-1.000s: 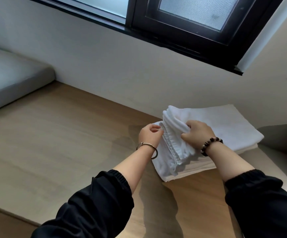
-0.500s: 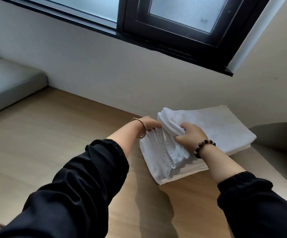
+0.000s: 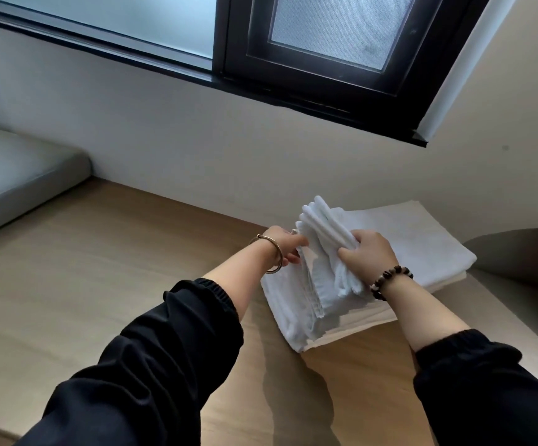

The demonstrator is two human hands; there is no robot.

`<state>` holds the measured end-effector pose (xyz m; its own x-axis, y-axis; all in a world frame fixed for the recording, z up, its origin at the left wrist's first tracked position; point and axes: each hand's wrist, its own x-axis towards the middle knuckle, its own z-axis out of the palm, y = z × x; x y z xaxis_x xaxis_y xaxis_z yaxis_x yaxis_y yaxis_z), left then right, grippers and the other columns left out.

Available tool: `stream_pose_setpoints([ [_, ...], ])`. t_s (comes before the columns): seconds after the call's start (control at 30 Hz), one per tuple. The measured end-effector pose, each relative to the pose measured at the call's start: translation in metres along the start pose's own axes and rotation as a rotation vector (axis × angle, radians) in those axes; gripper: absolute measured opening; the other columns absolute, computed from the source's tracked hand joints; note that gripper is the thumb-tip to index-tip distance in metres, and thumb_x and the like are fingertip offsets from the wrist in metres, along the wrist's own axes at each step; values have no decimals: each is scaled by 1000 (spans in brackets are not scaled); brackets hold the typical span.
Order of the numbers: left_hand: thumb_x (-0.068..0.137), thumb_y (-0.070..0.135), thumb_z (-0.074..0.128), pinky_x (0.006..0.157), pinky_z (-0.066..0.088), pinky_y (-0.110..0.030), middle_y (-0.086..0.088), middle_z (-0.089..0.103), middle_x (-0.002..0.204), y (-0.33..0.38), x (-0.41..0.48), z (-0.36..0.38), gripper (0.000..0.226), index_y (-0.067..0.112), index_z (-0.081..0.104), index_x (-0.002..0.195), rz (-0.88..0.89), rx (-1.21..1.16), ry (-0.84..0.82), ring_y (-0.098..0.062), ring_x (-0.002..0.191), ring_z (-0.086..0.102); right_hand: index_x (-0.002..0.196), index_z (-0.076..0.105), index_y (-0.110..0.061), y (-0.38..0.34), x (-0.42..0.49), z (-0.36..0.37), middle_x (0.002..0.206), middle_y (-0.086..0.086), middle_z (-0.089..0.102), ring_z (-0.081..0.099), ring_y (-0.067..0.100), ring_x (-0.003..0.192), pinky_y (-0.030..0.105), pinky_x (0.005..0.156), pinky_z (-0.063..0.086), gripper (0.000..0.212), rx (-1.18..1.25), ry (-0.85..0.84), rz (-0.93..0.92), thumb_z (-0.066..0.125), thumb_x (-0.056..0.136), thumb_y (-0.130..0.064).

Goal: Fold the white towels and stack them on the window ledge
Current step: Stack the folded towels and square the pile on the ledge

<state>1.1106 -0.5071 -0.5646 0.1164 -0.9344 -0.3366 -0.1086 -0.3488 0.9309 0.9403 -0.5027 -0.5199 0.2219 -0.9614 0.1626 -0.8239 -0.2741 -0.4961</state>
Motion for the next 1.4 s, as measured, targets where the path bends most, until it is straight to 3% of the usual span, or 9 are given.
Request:
stream_pose_setpoints([
  [0.3, 86, 9, 55, 39, 29, -16, -6, 56, 62, -2, -6, 5, 16, 8, 52, 71, 8, -332, 60, -6, 33, 43, 62, 42, -14, -18, 4, -16, 60, 2, 45, 46, 27, 63, 28, 48, 25, 21, -321, 75, -100, 53, 79, -10],
  [0.53, 85, 12, 57, 38, 28, -16, -3, 53, 58, -45, -2, -3, 16, 13, 53, 71, -28, -248, 105, -9, 39, 46, 82, 57, -14, -16, -5, 24, 86, 6, 54, 53, 25, 74, 26, 57, 35, 9, -288, -196, -126, 56, 80, -23],
  [0.67, 88, 19, 61, 39, 32, -15, -2, 56, 61, -45, -5, -6, 15, 14, 55, 75, -37, -285, 76, -7, 43, 50, 122, 48, -18, -14, -10, 31, 116, 7, 48, 48, 24, 101, 31, 77, 44, 46, -396, -267, -119, 60, 79, -33],
  [0.8, 88, 17, 63, 37, 31, -14, -3, 57, 65, -42, -8, -10, 14, 13, 56, 77, 31, -272, 193, -11, 48, 47, 148, 11, -22, -12, -24, 31, 147, 2, 27, 37, 27, 123, 31, 83, 41, 87, -419, -334, -184, 59, 77, -25],
  [0.9, 89, 21, 59, 40, 36, -18, -4, 57, 71, -32, -4, -14, 10, 13, 58, 83, 160, -287, 341, -12, 51, 48, 150, 1, -22, -9, -33, 30, 158, 2, 5, 34, 29, 131, 29, 83, 39, 90, -450, -359, -230, 57, 80, -16],
  [1.0, 87, 46, 59, 58, 48, -28, -5, 64, 87, -14, -3, -9, 39, 11, 61, 103, 201, -66, 285, -19, 73, 61, 151, -1, -19, -7, -43, 32, 159, 6, -3, 18, 28, 142, 33, 108, 34, 87, -503, -371, -251, 55, 85, -12],
  [1.1, 79, 55, 62, 81, 47, -34, -10, 65, 111, 2, 2, -5, 61, 7, 59, 117, 156, 290, 301, -26, 103, 61, 151, 0, -16, -6, -53, 36, 159, 7, 0, 17, 27, 142, 34, 113, 26, 83, -544, -272, -300, 54, 87, -16],
  [1.27, 76, 30, 71, 52, 40, -24, -7, 61, 76, 8, 8, -9, 24, 12, 55, 72, 108, 247, 276, -21, 63, 56, 133, 40, -6, 21, -69, 49, 131, 21, 53, 59, 35, 105, 43, 86, 51, 81, -468, 179, -495, 75, 62, -22],
  [1.4, 72, 25, 73, 70, 54, -34, -5, 55, 68, 0, 17, -10, 25, 13, 53, 62, 78, 144, 321, -23, 66, 57, 119, 46, -6, 39, -80, 55, 107, 15, 65, 64, 31, 90, 39, 78, 54, 66, -359, 325, -642, 74, 61, -21],
])
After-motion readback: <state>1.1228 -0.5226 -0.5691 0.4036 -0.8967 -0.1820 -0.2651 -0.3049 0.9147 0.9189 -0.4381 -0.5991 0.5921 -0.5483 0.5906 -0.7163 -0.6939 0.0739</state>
